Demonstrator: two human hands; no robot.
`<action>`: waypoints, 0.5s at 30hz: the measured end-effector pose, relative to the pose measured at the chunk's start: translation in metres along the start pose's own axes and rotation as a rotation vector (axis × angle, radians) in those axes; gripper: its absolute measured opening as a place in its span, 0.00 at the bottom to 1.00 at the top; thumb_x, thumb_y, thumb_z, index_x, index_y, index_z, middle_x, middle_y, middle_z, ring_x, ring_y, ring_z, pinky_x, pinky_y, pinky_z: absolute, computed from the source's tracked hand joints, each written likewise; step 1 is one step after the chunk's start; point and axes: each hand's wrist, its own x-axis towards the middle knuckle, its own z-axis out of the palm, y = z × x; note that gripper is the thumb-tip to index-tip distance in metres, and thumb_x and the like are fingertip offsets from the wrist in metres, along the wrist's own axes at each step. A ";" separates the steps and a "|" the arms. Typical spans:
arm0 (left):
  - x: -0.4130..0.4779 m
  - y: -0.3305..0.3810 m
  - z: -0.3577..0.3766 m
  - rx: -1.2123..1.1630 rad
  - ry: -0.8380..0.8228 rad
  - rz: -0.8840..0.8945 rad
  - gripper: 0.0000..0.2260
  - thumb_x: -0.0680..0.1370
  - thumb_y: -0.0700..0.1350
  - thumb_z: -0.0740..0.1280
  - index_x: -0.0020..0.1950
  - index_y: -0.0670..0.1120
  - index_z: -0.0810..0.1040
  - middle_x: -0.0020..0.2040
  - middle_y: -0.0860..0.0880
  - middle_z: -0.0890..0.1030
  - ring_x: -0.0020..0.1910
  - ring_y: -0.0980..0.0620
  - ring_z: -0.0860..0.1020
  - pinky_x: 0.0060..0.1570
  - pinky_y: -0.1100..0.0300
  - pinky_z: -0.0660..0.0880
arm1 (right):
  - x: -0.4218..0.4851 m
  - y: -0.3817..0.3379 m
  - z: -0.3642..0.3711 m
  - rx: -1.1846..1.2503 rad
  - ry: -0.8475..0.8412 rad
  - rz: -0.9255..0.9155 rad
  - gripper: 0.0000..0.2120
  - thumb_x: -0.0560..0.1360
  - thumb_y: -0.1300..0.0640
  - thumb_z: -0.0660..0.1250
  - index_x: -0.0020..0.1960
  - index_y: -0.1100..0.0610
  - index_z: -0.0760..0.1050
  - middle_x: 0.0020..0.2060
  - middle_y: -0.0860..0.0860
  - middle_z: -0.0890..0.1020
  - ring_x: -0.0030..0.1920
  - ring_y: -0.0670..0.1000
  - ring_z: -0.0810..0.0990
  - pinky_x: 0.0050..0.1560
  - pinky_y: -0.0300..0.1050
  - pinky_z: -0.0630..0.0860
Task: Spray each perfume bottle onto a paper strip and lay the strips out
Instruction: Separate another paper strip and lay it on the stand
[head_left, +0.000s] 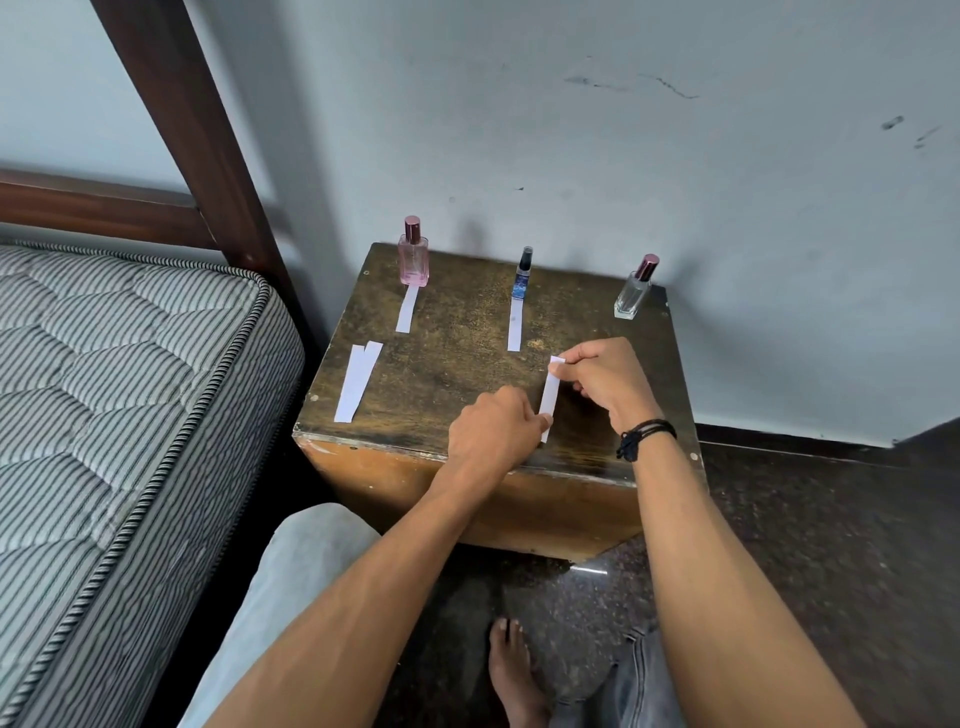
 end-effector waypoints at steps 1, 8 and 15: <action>0.000 0.000 -0.001 0.029 0.009 0.004 0.12 0.79 0.57 0.67 0.48 0.48 0.77 0.53 0.45 0.82 0.54 0.40 0.80 0.53 0.48 0.77 | 0.001 0.002 0.002 -0.044 0.001 0.001 0.02 0.74 0.57 0.78 0.43 0.53 0.86 0.40 0.50 0.86 0.39 0.49 0.80 0.50 0.53 0.80; -0.002 0.000 0.001 0.144 0.027 0.040 0.14 0.77 0.57 0.70 0.51 0.46 0.78 0.52 0.45 0.83 0.52 0.41 0.81 0.52 0.48 0.78 | 0.004 0.005 0.009 -0.203 0.028 -0.010 0.04 0.73 0.53 0.78 0.47 0.51 0.87 0.47 0.49 0.86 0.48 0.52 0.82 0.54 0.55 0.81; -0.002 -0.002 -0.002 0.127 0.025 0.041 0.14 0.77 0.56 0.70 0.51 0.47 0.79 0.52 0.45 0.83 0.52 0.41 0.81 0.52 0.47 0.78 | 0.005 0.007 0.011 -0.274 0.041 -0.032 0.06 0.73 0.52 0.78 0.43 0.47 0.82 0.45 0.48 0.86 0.46 0.52 0.83 0.48 0.50 0.79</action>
